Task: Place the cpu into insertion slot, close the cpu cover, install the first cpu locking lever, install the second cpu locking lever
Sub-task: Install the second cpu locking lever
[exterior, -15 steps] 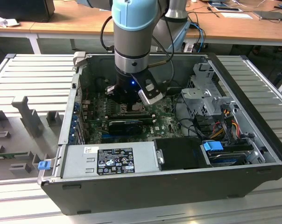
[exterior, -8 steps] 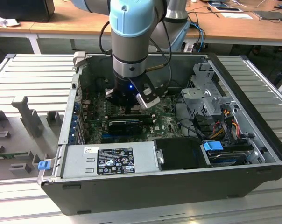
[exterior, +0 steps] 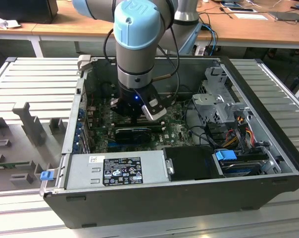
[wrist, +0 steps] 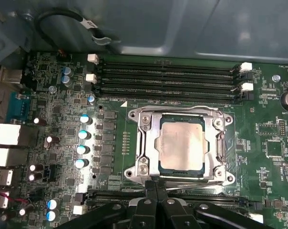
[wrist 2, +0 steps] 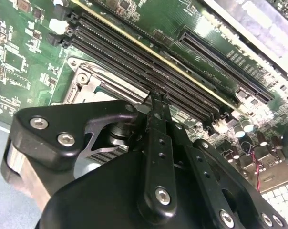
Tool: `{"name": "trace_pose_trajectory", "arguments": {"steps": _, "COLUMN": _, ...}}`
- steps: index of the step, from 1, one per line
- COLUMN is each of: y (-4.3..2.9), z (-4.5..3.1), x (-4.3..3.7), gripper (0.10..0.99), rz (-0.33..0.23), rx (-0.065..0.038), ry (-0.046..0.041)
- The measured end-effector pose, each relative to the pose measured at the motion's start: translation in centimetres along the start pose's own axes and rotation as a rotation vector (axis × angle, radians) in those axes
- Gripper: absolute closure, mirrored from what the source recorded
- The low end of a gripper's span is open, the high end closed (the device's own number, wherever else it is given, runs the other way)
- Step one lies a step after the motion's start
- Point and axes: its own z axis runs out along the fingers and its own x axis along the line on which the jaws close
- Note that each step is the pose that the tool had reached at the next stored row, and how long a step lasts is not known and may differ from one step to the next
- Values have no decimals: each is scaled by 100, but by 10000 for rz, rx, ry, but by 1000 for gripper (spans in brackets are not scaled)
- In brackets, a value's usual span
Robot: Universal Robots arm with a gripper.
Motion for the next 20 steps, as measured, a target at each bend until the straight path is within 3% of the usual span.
{"name": "trace_pose_trajectory", "arguments": {"steps": 5, "y": -31, "z": -7, "x": 54, "gripper": 980, "rz": 2, "rx": -180, "ry": -8}}
{"name": "trace_pose_trajectory", "arguments": {"steps": 8, "y": -49, "z": -11, "x": 89, "gripper": 980, "rz": 3, "rx": -364, "ry": -17}}
{"name": "trace_pose_trajectory", "arguments": {"steps": 9, "y": -68, "z": -16, "x": 106, "gripper": 980, "rz": 1, "rx": -489, "ry": -22}}
{"name": "trace_pose_trajectory", "arguments": {"steps": 11, "y": -87, "z": -19, "x": 128, "gripper": 980, "rz": 8, "rx": -618, "ry": -30}}
{"name": "trace_pose_trajectory", "arguments": {"steps": 15, "y": -154, "z": -24, "x": 166, "gripper": 980, "rz": 11, "rx": -1063, "ry": -49}}
{"name": "trace_pose_trajectory", "arguments": {"steps": 20, "y": -199, "z": 7, "x": 187, "gripper": 980, "rz": 14, "rx": -1353, "ry": -63}}
